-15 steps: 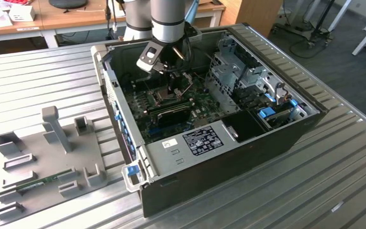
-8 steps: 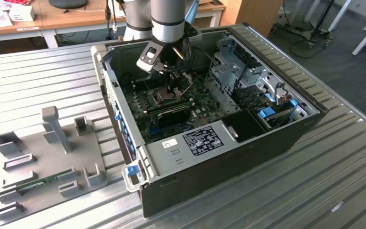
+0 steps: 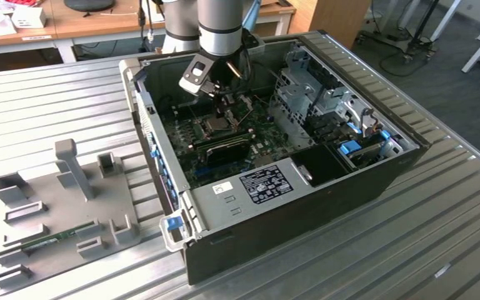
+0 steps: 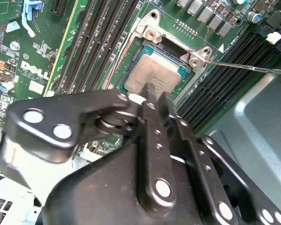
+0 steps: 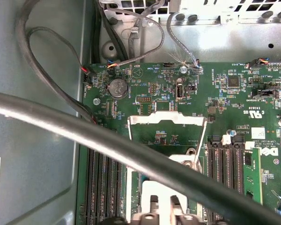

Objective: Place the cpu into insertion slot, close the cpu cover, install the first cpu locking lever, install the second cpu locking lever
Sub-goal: 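Place the cpu into insertion slot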

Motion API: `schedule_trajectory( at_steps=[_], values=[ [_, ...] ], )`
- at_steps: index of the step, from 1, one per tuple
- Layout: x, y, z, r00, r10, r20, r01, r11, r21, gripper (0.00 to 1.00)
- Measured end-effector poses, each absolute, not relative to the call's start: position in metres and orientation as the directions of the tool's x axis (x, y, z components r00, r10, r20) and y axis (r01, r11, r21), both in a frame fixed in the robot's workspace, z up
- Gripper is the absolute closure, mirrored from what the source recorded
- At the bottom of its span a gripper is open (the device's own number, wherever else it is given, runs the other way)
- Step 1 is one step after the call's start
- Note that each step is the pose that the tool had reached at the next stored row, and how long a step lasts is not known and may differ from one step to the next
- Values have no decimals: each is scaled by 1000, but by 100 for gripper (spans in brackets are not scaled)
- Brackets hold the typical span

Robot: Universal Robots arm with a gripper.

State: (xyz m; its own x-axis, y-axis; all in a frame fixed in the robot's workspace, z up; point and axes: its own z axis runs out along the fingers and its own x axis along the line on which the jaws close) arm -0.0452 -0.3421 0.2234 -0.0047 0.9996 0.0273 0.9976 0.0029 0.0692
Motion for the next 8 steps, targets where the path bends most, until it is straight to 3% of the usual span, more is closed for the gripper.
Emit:
schedule_trajectory(
  at_steps=[3, 8],
  values=[
    [-45, -342, 223, -5, 1000, 27, 998, 3, 69, 88],
    [-45, -342, 223, -5, 1000, 27, 998, 3, 69, 90]
  ],
)
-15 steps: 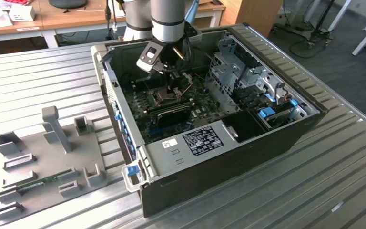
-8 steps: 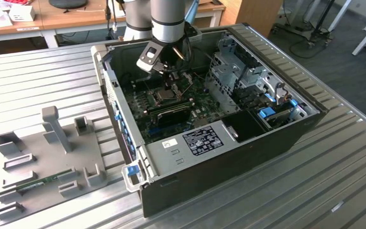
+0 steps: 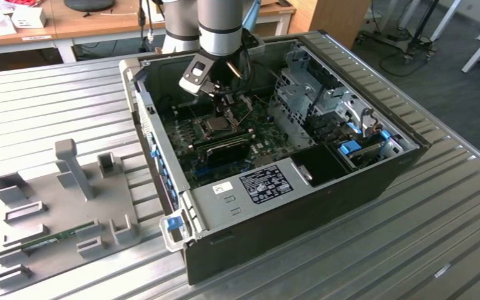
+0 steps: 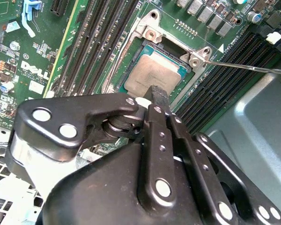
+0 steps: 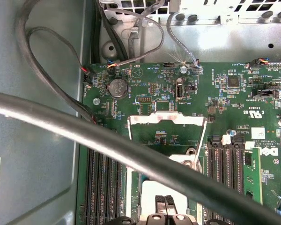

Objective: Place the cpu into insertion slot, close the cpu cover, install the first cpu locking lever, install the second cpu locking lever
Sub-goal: 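Place the cpu into insertion slot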

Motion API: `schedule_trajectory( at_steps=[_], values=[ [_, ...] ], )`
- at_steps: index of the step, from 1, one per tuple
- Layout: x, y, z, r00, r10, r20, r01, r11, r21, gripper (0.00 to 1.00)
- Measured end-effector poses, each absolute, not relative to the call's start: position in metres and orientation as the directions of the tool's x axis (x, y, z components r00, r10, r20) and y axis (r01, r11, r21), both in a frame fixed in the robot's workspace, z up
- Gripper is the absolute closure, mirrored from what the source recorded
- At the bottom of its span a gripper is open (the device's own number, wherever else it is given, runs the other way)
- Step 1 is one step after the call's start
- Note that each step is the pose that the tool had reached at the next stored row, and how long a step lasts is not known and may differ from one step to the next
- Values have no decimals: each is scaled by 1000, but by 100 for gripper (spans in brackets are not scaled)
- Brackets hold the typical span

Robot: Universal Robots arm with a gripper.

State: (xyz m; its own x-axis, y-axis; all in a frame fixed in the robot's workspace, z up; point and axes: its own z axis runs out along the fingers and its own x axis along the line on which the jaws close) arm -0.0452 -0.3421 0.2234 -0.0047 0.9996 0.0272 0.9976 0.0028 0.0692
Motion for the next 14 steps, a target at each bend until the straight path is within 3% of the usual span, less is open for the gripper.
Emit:
schedule_trajectory(
  at_steps=[14],
  values=[
    [-45, -342, 221, -4, 1000, 27, 999, 3, 51, 90]
  ],
)
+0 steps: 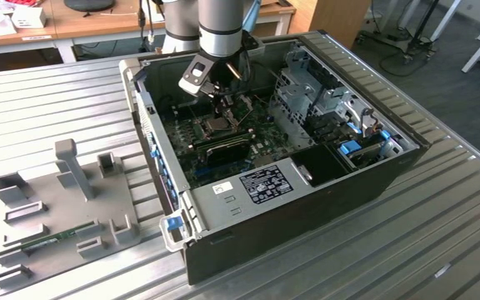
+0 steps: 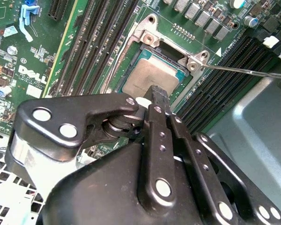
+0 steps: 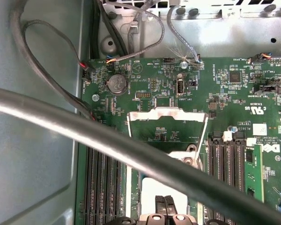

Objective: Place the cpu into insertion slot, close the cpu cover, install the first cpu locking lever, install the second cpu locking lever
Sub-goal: 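Place the cpu into insertion slot, then close the cpu cover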

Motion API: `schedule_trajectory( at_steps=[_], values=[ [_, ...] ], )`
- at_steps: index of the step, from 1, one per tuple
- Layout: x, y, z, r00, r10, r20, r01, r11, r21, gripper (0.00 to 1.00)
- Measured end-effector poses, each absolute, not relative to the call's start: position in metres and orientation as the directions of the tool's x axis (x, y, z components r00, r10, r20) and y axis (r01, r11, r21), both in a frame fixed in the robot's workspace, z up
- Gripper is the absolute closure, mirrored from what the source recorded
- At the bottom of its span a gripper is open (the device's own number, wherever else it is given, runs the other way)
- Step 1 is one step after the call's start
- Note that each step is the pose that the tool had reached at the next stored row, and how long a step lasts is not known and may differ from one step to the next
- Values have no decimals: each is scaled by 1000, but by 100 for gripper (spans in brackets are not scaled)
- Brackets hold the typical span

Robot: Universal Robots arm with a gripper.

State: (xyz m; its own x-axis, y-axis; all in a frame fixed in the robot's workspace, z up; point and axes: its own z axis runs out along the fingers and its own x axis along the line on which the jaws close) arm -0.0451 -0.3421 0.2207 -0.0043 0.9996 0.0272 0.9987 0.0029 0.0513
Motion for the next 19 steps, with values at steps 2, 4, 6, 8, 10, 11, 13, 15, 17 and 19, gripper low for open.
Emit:
schedule_trajectory(
  at_steps=[2, 4, 6, 8, 10, 11, 13, 15, 17, 19],
  values=[
    [-45, -342, 220, -4, 1000, 27, 999, 3, 51, 90],
    [-45, -342, 220, -4, 1000, 27, 999, 3, 51, 90],
    [-45, -342, 219, -4, 1000, 27, 999, 3, 51, 90],
    [-45, -342, 219, -4, 1000, 27, 999, 3, 51, 90],
    [-45, -342, 220, -4, 1000, 27, 999, 3, 51, 90],
    [-45, -342, 220, -4, 1000, 27, 999, 3, 51, 90],
    [-45, -342, 222, -4, 1000, 27, 999, 3, 51, 90],
    [-45, -342, 223, -4, 1000, 27, 999, 3, 51, 90],
    [-45, -342, 223, -4, 1000, 27, 999, 3, 51, 90],
    [-45, -342, 223, -4, 1000, 27, 999, 3, 51, 90]
  ],
)
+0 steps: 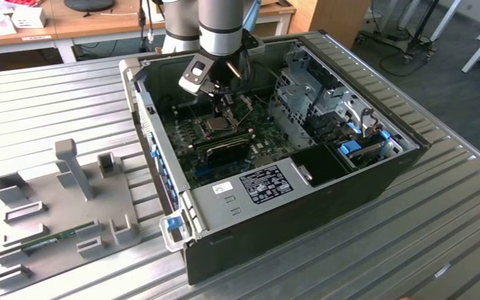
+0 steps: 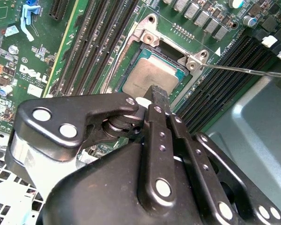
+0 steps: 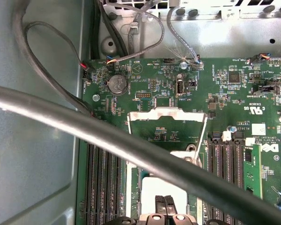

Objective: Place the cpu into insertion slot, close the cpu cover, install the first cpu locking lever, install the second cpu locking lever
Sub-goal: 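Close the cpu cover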

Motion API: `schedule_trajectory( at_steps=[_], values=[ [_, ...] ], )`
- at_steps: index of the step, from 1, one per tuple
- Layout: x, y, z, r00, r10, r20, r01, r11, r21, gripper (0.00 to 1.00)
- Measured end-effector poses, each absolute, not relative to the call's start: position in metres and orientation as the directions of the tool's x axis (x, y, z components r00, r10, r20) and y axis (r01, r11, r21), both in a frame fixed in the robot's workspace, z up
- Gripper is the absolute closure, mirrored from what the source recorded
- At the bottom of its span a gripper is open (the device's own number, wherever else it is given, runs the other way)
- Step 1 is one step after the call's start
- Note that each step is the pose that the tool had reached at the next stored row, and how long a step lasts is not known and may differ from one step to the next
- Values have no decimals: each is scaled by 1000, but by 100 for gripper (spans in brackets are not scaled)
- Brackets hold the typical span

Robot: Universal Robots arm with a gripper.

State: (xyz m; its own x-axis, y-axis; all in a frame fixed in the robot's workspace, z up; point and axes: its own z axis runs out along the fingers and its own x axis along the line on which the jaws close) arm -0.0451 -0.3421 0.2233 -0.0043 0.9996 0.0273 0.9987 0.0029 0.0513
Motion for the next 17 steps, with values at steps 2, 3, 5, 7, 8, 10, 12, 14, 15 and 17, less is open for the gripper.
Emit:
schedule_trajectory(
  at_steps=[2, 3, 5, 7, 8, 10, 12, 14, 15, 17],
  values=[
    [-45, -342, 224, -4, 1000, 27, 999, 3, 51, 90],
    [-45, -342, 224, -4, 1000, 27, 999, 3, 51, 90],
    [-45, -342, 225, -4, 1000, 27, 999, 3, 51, 90],
    [-45, -342, 227, -4, 1000, 27, 999, 3, 51, 90],
    [-45, -342, 227, -4, 1000, 27, 999, 3, 51, 90],
    [-45, -342, 229, -4, 1000, 27, 999, 3, 51, 90],
    [-45, -342, 230, -4, 1000, 27, 999, 3, 51, 90],
    [-45, -342, 230, -4, 1000, 27, 999, 3, 51, 90],
    [-45, -342, 230, -4, 1000, 27, 999, 3, 51, 90],
    [-45, -342, 230, -4, 1000, 27, 999, 3, 51, 90]
  ],
)
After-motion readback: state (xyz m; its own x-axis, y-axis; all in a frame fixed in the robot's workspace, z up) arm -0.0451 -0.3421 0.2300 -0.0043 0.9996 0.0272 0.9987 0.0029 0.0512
